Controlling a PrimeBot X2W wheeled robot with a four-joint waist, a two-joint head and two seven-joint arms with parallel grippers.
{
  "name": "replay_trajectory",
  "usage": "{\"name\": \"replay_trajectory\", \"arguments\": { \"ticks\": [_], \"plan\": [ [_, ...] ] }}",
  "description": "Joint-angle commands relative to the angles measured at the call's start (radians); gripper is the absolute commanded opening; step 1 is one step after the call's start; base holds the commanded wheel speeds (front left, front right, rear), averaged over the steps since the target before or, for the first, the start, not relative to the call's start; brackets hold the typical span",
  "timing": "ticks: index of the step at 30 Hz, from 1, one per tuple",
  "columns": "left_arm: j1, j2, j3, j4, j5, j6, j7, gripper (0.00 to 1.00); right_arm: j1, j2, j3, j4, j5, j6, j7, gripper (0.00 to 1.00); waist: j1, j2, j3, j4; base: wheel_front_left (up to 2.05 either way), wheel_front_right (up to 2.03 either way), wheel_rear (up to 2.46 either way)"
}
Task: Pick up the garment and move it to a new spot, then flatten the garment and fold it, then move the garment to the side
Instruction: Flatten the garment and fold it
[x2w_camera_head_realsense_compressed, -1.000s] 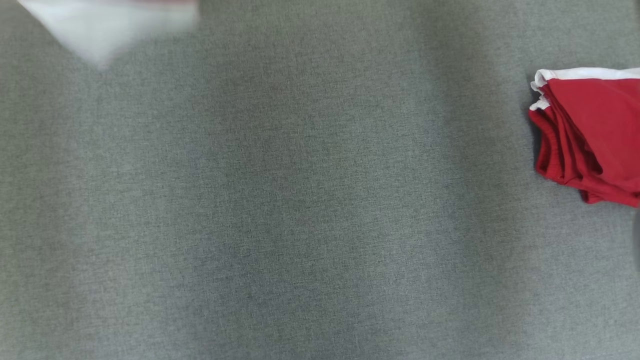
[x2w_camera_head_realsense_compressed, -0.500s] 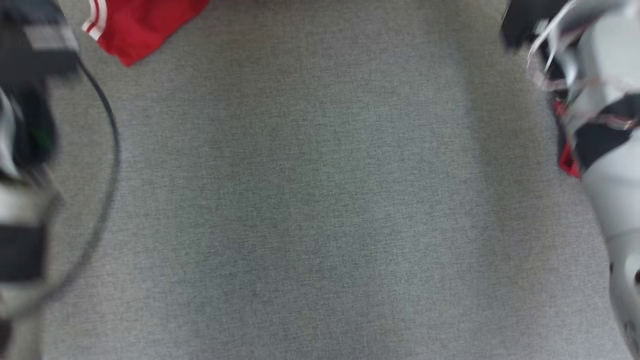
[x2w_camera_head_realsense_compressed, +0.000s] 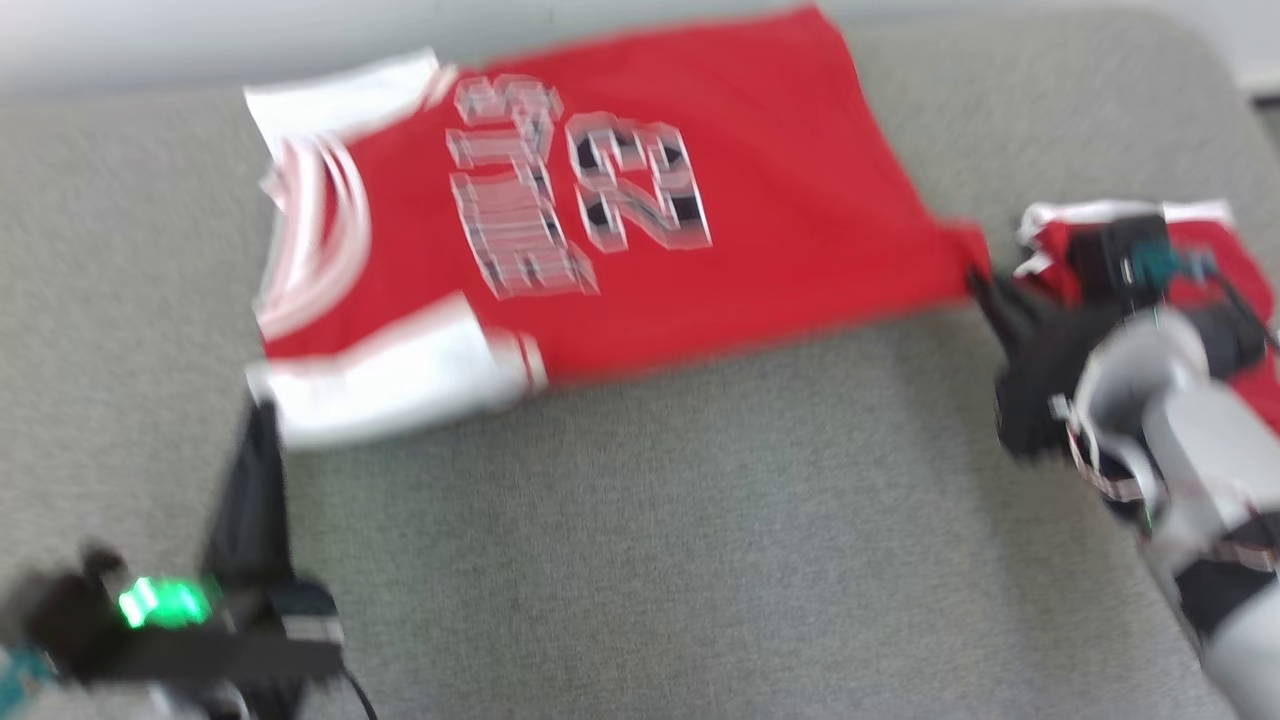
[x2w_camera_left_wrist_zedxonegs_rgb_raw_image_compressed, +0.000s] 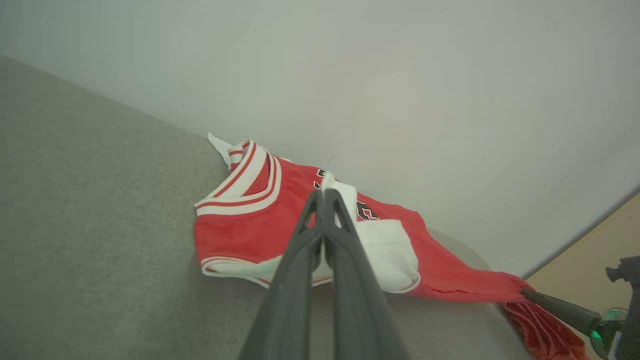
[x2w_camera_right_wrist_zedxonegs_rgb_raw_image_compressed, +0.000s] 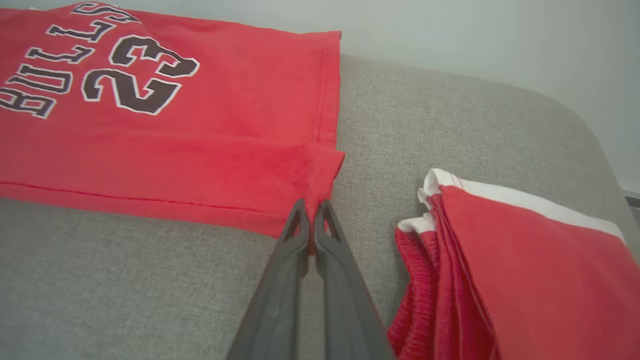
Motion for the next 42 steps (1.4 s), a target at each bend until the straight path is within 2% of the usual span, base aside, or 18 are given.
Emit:
{"name": "replay_trajectory", "arguments": {
  "ticks": [1,6,13,14,21,26,33,39,42],
  "plan": [
    [0.063,-0.019,-0.005,-0.008,-0.021,0.001,-0.003,0.00,0.071,-0.016,-0.021,-0.035,0.020,-0.003,0.015,0.00,0.0003,0.0001,-0.122,-0.010,0.00,0.00,0.00],
    [0.217,-0.079,0.013,-0.015,-0.103,0.001,-0.003,0.00,0.301,-0.003,-0.159,-0.114,0.059,-0.003,0.043,0.00,0.0003,0.0001,-0.186,0.025,0.00,0.00,0.00],
    [0.337,-0.118,0.033,-0.029,-0.164,0.001,-0.003,0.00,0.547,0.090,-0.318,-0.229,-0.005,-0.003,0.094,0.00,0.0003,0.0001,-0.225,0.071,0.00,0.00,0.00],
    [0.364,-0.124,0.039,-0.035,-0.171,0.001,-0.003,0.00,0.594,0.120,-0.343,-0.272,-0.023,-0.003,0.115,0.00,0.0003,0.0001,-0.234,0.080,0.00,0.00,0.00],
    [0.448,-0.130,0.050,-0.057,-0.204,0.001,-0.004,0.00,0.690,0.180,-0.398,-0.379,-0.078,-0.003,0.179,0.00,0.0003,0.0001,-0.257,0.102,0.00,0.00,0.00],
    [0.497,-0.114,0.007,-0.051,-0.222,0.001,-0.004,0.00,0.765,0.183,-0.448,-0.472,-0.123,-0.003,0.270,0.00,0.0003,0.0001,-0.266,0.123,0.00,0.00,0.00],
    [0.542,-0.090,-0.055,-0.035,-0.259,0.001,-0.004,0.00,0.917,0.195,-0.510,-0.638,-0.142,-0.003,0.451,0.00,0.0003,0.0001,-0.273,0.135,0.00,0.00,0.00],
    [0.590,-0.016,-0.133,-0.013,-0.277,0.001,0.005,0.00,0.971,0.215,-0.527,-0.691,-0.151,-0.003,0.490,0.00,0.0003,0.0001,-0.283,0.118,0.00,0.00,0.00],
    [0.567,0.002,-0.129,-0.038,-0.272,0.001,0.001,0.00,0.972,0.231,-0.531,-0.702,-0.142,-0.003,0.477,0.00,0.0003,0.0001,-0.288,0.114,0.00,0.00,0.00]
  ]
}}
